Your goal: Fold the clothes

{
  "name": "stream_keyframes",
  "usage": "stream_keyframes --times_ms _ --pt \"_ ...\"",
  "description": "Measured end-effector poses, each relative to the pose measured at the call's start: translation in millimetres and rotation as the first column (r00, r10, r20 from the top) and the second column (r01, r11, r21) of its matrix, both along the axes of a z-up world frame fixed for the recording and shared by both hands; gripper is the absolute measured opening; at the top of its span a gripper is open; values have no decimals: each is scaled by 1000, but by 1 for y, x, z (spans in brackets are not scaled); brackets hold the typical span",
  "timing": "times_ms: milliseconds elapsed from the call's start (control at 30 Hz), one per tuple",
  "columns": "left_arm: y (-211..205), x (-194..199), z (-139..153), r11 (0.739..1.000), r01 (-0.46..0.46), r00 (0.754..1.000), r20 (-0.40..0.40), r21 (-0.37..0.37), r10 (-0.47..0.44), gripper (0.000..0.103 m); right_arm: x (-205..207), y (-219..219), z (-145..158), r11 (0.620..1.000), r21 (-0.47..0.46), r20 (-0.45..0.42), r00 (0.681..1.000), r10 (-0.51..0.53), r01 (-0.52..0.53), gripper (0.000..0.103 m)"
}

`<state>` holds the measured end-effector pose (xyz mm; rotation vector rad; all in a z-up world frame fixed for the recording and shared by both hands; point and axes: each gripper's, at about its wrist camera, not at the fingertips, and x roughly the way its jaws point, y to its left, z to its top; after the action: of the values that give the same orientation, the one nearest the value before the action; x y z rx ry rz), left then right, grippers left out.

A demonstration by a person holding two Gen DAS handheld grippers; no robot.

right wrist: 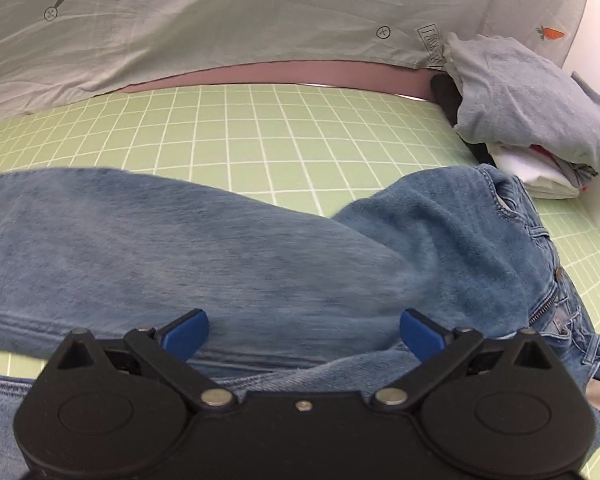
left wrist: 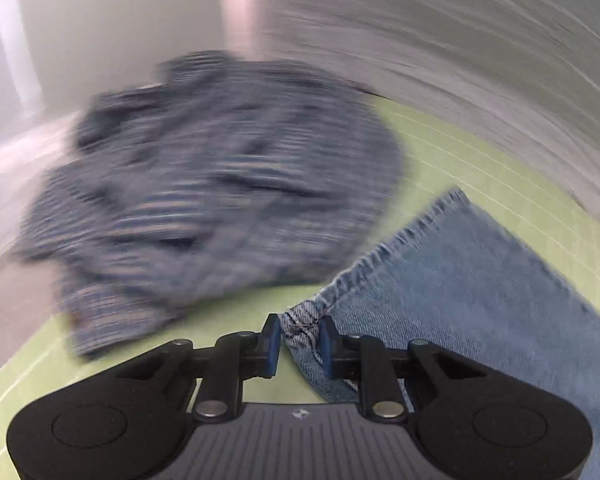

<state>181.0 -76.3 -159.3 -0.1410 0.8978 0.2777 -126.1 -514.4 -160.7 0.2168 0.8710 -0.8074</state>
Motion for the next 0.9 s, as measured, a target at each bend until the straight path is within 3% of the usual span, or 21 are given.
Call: stream_keyframes --times_ms 100,300,367,467,567,667,900 --pt "33 -13 -4 997 -60 998 -34 -49 59 23 -12 -3 3 999 8 30 999 -39 38 103" --pt "26 -39 12 1000 21 1000 -22 0 -21 30 -35 -13 5 992 27 102 987 -123 120 103" --pt "20 -46 22 999 36 999 -4 -28 -36 52 -42 -18 9 991 15 119 984 -134 133 103" --pt "-2 -59 36 994 98 995 23 -42 -97 75 -52 -26 14 988 -3 145 978 -151 153 103" --pt "-36 -77 42 983 180 984 15 -24 -179 85 -62 -39 21 986 -27 163 973 -161 168 103" --pt "-67 -90 37 972 235 971 -26 -19 -236 88 -72 -62 28 983 -42 168 971 -171 180 103" --pt "-119 -103 16 961 276 953 -122 -16 -276 89 -84 -133 38 976 -124 147 976 -161 179 103"
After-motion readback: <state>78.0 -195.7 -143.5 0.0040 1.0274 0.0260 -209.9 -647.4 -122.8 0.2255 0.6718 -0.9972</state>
